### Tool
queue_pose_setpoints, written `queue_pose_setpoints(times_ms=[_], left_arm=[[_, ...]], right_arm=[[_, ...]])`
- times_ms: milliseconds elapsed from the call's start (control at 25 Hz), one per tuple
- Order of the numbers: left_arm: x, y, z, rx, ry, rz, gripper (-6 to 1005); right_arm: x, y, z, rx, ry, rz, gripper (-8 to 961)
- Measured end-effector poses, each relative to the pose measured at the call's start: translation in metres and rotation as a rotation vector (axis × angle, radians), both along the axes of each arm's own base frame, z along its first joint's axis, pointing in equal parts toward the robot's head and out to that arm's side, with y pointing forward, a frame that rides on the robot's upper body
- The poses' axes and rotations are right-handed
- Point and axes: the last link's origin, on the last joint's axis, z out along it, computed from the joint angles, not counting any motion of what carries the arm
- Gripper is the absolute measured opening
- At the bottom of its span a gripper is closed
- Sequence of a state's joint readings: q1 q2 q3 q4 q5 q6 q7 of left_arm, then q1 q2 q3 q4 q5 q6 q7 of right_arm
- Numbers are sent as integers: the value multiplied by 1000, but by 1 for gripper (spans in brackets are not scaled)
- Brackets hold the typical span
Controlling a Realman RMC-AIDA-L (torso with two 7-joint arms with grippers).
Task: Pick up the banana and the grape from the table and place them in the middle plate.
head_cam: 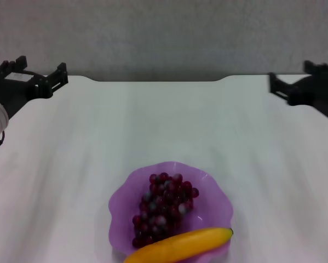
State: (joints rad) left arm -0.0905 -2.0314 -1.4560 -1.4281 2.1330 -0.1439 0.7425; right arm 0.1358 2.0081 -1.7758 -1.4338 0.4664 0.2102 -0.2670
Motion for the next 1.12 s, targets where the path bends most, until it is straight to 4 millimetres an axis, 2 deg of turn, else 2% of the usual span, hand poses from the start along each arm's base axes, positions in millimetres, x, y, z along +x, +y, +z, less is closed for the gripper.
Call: queue_pose_setpoints(times_ms=[80, 240, 480, 720, 880, 1000, 1120], left_arm=[[0, 0, 0, 3, 1, -1, 879], [-1, -2, -3, 57, 9, -7, 879], [0, -12, -15, 215, 94, -71, 878], [2, -17, -21, 295, 115, -118, 877], [-1, -24, -19, 365, 51, -205, 875], [-10, -20, -13, 291, -86, -266, 874], [-28, -11, -2, 210, -162, -243, 872]], right_arm=[[15, 0, 8, 38, 25, -41, 819], [32, -1, 17, 86, 63, -89, 819], [35, -1, 19, 96, 69, -97, 819], [34, -1, 18, 98, 71, -89, 819], [36, -4, 23, 137, 82, -75, 819], [39, -6, 25, 171, 88, -59, 819], [46, -7, 25, 189, 83, -60, 819]])
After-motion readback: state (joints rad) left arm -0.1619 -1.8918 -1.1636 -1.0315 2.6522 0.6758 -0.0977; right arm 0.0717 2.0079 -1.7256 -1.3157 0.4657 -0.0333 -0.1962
